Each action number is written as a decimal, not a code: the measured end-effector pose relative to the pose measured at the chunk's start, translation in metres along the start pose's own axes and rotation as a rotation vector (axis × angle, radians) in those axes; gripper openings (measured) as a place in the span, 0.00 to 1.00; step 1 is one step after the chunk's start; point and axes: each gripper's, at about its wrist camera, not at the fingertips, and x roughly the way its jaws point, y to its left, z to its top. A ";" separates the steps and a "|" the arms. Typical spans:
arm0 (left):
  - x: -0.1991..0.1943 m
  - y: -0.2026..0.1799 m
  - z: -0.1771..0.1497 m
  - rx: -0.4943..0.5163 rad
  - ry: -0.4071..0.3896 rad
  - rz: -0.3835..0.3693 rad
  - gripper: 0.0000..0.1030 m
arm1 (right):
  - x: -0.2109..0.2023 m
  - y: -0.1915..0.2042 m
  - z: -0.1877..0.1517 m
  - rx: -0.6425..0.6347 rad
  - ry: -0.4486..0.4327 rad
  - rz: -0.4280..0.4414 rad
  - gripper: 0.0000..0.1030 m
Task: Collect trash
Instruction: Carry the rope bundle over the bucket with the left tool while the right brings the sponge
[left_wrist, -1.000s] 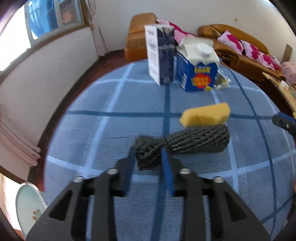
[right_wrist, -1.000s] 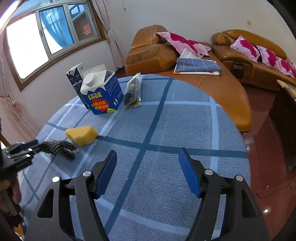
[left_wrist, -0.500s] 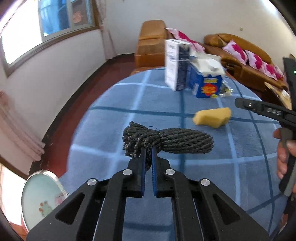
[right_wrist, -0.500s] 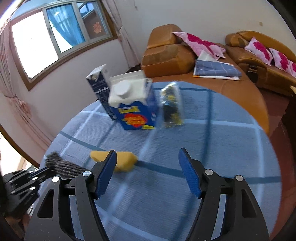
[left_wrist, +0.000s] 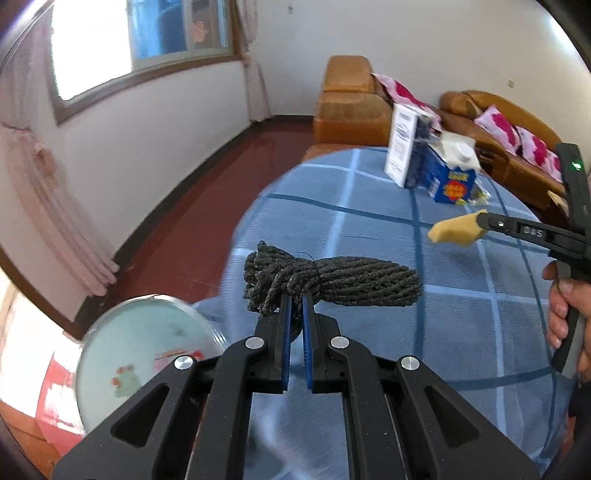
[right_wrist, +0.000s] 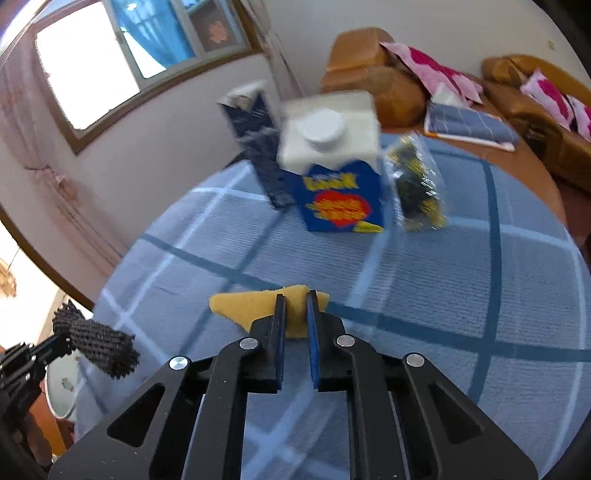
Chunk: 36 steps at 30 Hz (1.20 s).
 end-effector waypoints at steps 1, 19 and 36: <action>-0.008 0.007 -0.003 -0.009 -0.006 0.019 0.05 | -0.004 0.006 -0.001 -0.008 -0.013 0.008 0.11; -0.073 0.108 -0.060 -0.106 0.005 0.224 0.05 | -0.027 0.157 -0.031 -0.210 -0.052 0.197 0.11; -0.078 0.147 -0.086 -0.151 0.040 0.298 0.05 | -0.009 0.220 -0.052 -0.391 -0.045 0.197 0.11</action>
